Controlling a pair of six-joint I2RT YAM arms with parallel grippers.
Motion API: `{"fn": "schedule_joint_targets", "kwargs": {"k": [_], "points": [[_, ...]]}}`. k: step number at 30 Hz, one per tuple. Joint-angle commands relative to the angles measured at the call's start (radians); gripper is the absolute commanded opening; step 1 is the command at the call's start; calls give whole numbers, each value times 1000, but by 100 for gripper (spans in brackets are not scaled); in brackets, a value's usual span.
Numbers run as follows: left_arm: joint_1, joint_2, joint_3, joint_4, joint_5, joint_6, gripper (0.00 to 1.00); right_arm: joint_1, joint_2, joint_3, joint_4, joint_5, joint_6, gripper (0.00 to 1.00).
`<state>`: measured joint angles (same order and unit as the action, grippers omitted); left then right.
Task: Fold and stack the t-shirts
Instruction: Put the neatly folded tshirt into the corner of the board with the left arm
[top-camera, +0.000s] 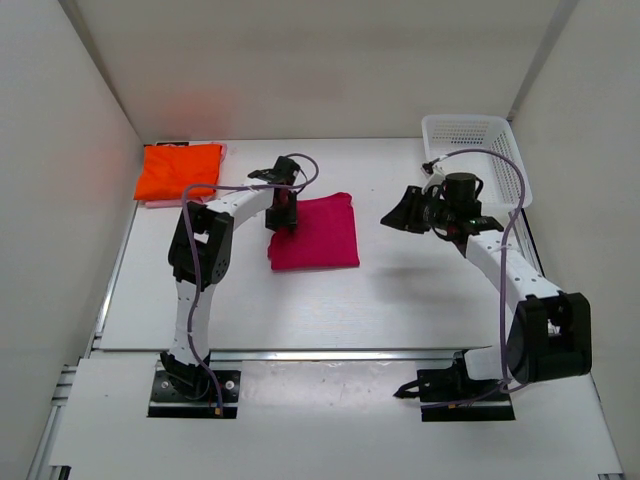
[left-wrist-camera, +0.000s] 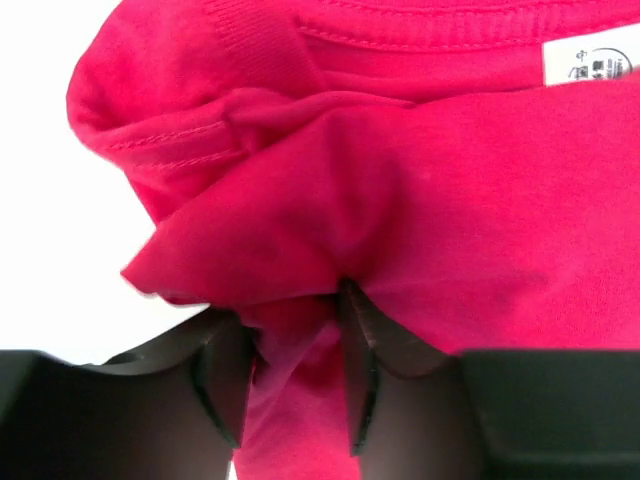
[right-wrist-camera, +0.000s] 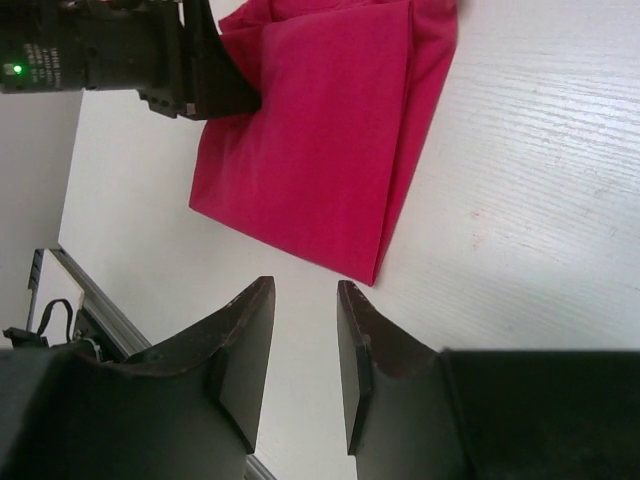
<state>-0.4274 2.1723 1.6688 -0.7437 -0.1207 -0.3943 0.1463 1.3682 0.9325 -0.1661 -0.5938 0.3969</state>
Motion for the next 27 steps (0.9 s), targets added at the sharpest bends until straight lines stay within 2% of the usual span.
{"fn": "schedule_joint_targets", "kwargs": {"k": [1, 2, 4, 8, 12, 16, 18, 20, 24, 27], "points": [[13, 29, -35, -89, -19, 12, 45, -22, -58, -31, 79, -49, 2, 30], [12, 30, -23, -101, -20, 5, 46, -24, -64, -38, 82, -50, 0, 30], [3, 21, -29, -100, -46, 0, 63, -27, -72, -49, 86, -54, -3, 30], [0, -9, -31, -95, -50, -5, 72, -30, -67, -43, 76, -66, -12, 30], [10, -43, -52, -85, -30, 8, 98, -17, -66, -38, 82, -77, -12, 30], [50, -103, -118, -13, 47, 0, 99, -10, -64, -43, 85, -80, -7, 29], [73, -117, -145, 19, 85, -15, 94, -10, -64, -49, 91, -89, 3, 29], [73, -106, -147, 18, 76, -17, 88, -11, -58, -41, 94, -84, -3, 29], [47, -52, -109, -37, 29, -11, 82, -7, -64, -40, 91, -95, 5, 28], [52, -45, -138, -14, 67, -15, 65, -20, -72, -50, 103, -107, 16, 27]]}}
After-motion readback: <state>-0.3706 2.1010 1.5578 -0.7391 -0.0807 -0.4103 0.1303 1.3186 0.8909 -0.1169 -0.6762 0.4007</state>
